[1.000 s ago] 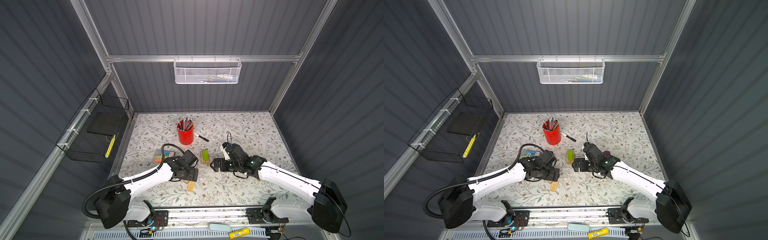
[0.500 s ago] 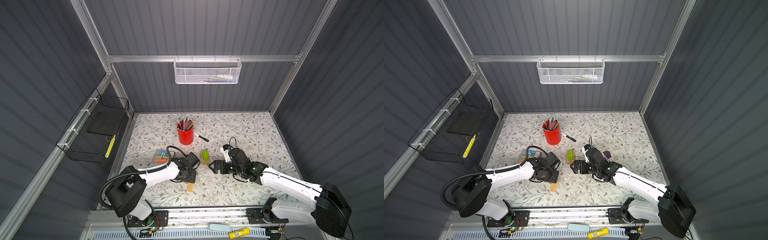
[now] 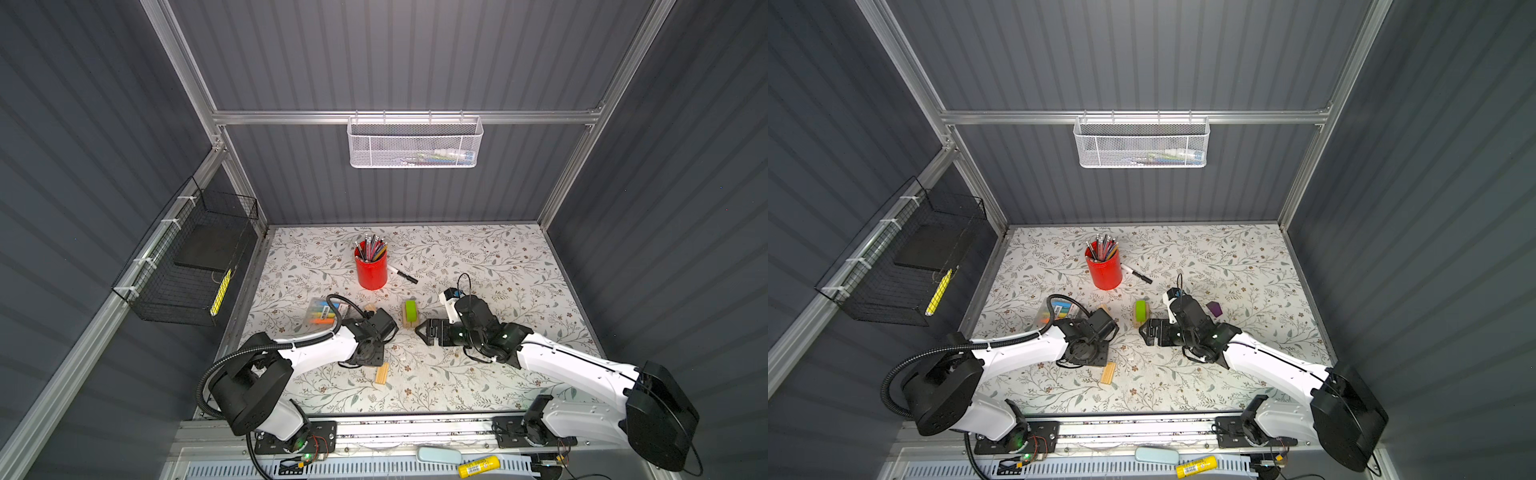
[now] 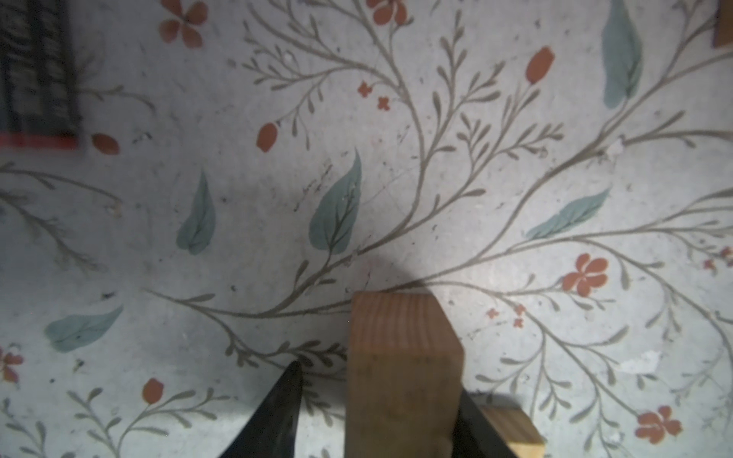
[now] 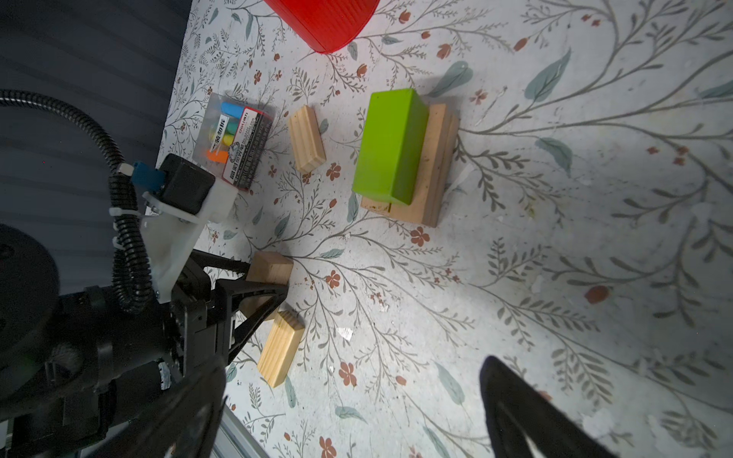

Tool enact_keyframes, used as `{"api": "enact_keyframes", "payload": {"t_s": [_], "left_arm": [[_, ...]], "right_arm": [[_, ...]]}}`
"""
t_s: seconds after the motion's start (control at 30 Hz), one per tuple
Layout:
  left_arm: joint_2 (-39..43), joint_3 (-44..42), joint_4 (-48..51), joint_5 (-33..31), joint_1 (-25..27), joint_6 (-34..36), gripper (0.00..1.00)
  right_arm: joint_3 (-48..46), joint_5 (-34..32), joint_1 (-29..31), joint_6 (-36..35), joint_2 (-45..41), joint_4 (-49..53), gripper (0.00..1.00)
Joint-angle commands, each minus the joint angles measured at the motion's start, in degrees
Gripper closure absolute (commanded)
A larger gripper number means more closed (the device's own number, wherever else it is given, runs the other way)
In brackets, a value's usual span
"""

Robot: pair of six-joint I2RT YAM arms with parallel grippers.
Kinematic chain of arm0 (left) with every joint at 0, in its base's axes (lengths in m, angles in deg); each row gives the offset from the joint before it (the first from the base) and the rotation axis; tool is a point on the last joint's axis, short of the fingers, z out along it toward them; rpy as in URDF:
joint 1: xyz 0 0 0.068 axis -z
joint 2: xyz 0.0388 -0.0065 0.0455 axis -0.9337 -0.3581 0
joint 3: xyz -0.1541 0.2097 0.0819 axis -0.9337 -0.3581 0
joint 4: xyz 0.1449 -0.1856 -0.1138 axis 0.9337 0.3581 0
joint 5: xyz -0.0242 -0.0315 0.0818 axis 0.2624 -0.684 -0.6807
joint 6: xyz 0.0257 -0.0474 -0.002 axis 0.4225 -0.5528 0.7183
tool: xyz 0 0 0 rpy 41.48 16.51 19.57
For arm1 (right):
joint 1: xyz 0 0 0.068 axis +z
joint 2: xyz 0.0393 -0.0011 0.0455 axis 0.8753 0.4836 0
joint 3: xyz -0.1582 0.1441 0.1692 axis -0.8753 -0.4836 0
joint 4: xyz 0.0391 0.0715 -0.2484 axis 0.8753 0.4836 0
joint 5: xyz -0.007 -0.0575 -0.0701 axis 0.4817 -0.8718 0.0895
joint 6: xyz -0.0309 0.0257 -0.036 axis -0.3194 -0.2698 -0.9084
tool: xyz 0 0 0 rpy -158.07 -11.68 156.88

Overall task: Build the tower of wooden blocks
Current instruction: 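Open the right gripper and draw it back while the left gripper grasps a wooden block, then lift the wooden block with the left gripper and carry it over the stack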

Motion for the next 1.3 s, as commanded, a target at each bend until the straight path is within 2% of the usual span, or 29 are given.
{"api": "enact_keyframes", "payload": {"t_s": [0.0,0.3,0.47,0.6,0.93,1.27], "left_arm": [[0.08,-0.21,-0.02,0.43,-0.22,-2.35,0.52],[0.57,-0.56,-1.63,0.48,-0.26,-2.30,0.65],[0.86,0.49,0.38,-0.57,-0.24,-2.07,0.73],[2.43,2.44,3.01,-0.93,-0.25,-2.32,0.76],[5.22,10.81,7.71,3.44,-0.23,-5.84,0.82],[-1.19,25.52,9.54,3.01,0.03,-5.03,0.89]], "right_arm": [[0.59,-0.07,0.26,0.13,0.48,-0.25,0.01],[0.74,-0.61,0.26,0.01,0.96,0.11,0.01],[1.12,-0.85,0.26,0.02,0.64,0.37,0.01],[2.78,-1.47,0.09,-0.22,0.16,2.88,0.01],[5.06,-3.06,-2.37,-1.12,-3.72,8.97,0.01],[5.64,-0.78,-8.49,-3.33,-4.70,13.00,0.01]]}}
